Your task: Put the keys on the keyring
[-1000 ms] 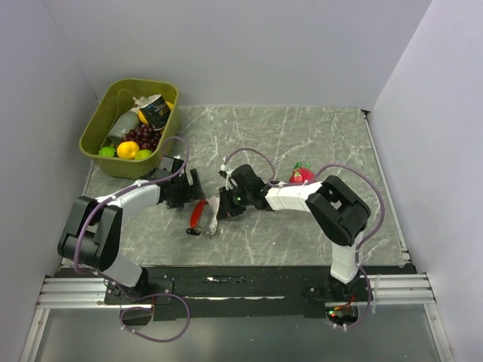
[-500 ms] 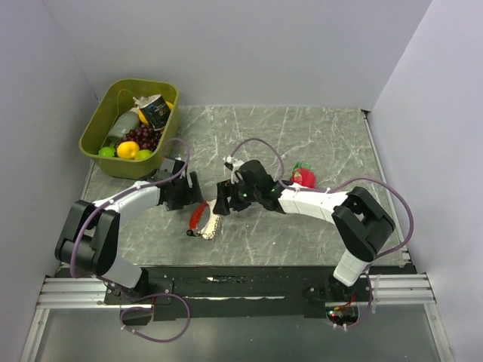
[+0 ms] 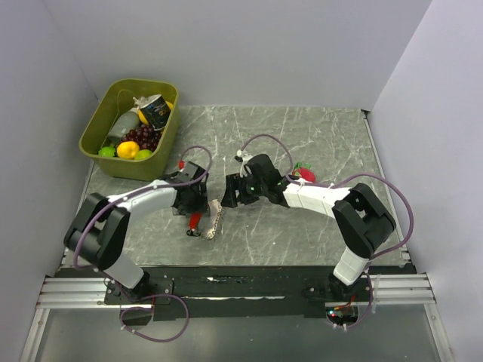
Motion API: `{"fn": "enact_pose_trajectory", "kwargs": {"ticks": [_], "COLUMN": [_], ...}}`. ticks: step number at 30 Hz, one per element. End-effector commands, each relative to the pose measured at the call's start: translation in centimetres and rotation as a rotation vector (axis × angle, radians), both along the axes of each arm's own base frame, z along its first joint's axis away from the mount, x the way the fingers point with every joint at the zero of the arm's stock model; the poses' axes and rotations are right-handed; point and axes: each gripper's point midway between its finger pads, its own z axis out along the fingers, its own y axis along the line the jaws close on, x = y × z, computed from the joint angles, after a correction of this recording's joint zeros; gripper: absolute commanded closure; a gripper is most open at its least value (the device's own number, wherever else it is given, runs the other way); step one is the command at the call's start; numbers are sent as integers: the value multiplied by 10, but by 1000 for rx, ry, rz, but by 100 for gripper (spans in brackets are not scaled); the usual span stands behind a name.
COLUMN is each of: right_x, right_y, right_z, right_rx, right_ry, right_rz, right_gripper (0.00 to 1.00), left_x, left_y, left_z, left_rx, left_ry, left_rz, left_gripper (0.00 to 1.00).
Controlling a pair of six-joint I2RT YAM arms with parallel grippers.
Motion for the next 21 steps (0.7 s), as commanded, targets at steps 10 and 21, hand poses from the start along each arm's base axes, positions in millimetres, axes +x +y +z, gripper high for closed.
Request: {"fn": "enact_pose_trajectory", "kwargs": {"ticks": [10, 21], "right_x": [-3, -6], "right_y": [-17, -35], "right_z": [9, 9], "right_rx": [7, -25], "right_ry": [-38, -53], "right_rz": [-26, -83], "right_gripper": [23, 23], "left_x": [9, 61], "left_y": [-12, -13], "left_z": [-27, -11], "left_rx": [151, 299], "left_ry": [24, -53], "left_rz": [-68, -92], "left_gripper": [57, 74]}}
